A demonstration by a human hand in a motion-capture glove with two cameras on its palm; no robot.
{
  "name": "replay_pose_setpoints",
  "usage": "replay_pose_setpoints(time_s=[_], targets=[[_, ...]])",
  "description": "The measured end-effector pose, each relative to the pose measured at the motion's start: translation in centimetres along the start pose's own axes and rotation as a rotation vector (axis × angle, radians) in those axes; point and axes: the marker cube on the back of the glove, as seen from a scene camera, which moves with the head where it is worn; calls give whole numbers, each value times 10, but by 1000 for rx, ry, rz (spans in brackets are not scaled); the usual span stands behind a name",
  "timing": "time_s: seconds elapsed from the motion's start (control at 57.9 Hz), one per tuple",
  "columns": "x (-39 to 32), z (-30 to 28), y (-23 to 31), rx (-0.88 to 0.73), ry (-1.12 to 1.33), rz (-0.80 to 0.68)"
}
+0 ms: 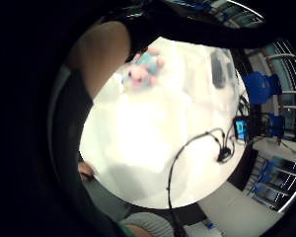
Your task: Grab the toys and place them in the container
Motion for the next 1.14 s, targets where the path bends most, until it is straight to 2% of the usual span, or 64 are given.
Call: replay_pose_setpoints(time_s=[0.104,0.173,0.259,0.414,0.656,0.828,1.139], targets=[[-5,13,82,81,112,13],[-3,20,119,126,156,88],[1,27,149,155,188,158],[-9,52,189,180,185,155],[-73,141,271,215,197,146],[-83,176,301,177,112,227],[-72,170,306,206,135,278]])
